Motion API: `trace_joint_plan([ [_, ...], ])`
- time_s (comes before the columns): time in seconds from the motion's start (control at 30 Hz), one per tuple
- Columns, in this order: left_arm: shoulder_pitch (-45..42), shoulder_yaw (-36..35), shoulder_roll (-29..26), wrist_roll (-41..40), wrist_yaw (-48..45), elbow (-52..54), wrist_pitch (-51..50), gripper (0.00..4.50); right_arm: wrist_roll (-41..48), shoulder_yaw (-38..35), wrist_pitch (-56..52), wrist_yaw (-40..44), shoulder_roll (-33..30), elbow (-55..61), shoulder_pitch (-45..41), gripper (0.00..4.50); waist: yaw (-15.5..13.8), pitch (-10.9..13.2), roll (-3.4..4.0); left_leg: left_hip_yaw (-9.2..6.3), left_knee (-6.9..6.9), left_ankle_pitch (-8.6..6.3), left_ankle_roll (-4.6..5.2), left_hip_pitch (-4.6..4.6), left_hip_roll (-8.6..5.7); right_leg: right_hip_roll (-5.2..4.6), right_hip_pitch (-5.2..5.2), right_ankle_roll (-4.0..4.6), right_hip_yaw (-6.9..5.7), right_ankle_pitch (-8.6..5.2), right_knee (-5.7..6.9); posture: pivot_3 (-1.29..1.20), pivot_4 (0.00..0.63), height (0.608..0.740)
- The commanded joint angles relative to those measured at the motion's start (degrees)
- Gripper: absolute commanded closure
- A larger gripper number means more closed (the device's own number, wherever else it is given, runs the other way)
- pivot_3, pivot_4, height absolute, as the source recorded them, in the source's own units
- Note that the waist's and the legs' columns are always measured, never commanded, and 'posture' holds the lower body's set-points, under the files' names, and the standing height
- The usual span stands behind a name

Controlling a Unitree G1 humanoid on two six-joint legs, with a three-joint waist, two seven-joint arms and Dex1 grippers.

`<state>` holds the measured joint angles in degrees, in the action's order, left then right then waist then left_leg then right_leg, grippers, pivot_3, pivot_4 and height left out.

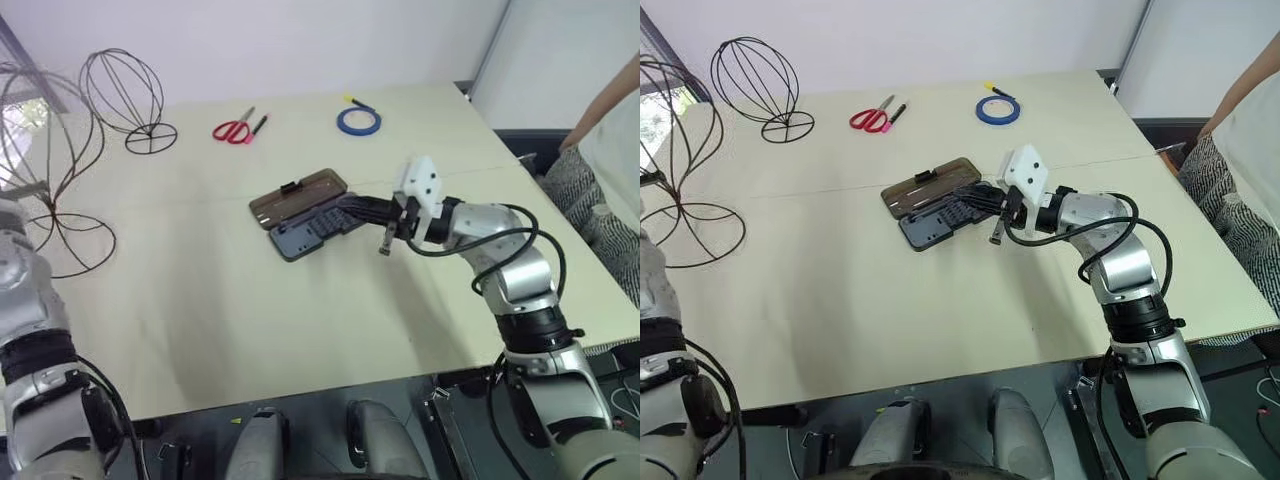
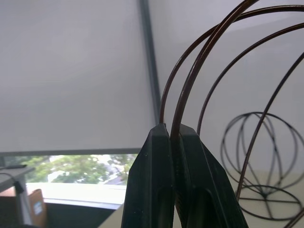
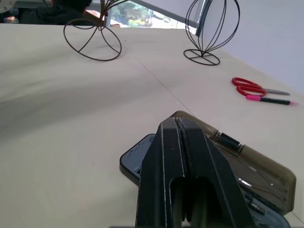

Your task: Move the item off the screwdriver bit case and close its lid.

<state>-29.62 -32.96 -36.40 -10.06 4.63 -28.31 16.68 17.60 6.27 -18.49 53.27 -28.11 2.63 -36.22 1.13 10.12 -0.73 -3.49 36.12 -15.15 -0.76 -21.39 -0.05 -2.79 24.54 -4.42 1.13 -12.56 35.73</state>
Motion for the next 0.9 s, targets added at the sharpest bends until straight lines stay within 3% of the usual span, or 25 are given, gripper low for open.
trace_joint_plan([
  [0.03, 1.9, -2.8, -0.2, 2.4, 6.2, -1.4, 2.7, 4.42, 0.5, -0.9, -0.4, -0.4, -0.6, 3.6, 0.1, 4.50, 0.0, 0.0, 0.00, 0.00, 0.00, 0.00, 0.00, 0.01, 0.00, 0.00, 0.00, 0.00, 0.00, 0.00, 0.04, 0.00, 0.150, 0.740],
  [0.27, 9.6, -8.0, 1.4, 2.0, 17.1, 2.1, 0.7, 4.42, 0.6, -0.7, -1.4, -0.5, -0.7, 4.8, 0.9, 4.50, 0.9, 0.0, -0.02, 0.00, -0.01, 0.00, -0.01, 0.08, 0.01, -0.03, 0.07, 0.01, 0.02, 0.00, 0.29, 0.00, 0.150, 0.740],
  [0.83, 21.2, -9.0, 9.3, 1.1, 21.8, 13.4, -5.0, 4.42, 0.5, 0.3, -1.4, 0.5, 0.4, 3.9, 0.0, 4.50, 1.4, -0.1, 0.15, 0.07, -0.01, -0.01, -0.01, 0.16, -0.01, -0.04, 0.05, 0.03, 0.07, -0.01, 0.34, 0.00, 0.150, 0.740],
  [0.9, 22.1, -8.0, 10.2, 1.1, 20.5, 13.9, -5.3, 3.72, 0.4, 0.3, -1.3, 0.6, 0.3, 3.9, 0.0, 4.50, 1.4, -0.2, 0.27, 0.07, -0.01, -0.01, -0.01, 0.18, -0.01, -0.02, 0.04, 0.03, 0.07, -0.01, 0.34, 0.00, 0.150, 0.740],
])
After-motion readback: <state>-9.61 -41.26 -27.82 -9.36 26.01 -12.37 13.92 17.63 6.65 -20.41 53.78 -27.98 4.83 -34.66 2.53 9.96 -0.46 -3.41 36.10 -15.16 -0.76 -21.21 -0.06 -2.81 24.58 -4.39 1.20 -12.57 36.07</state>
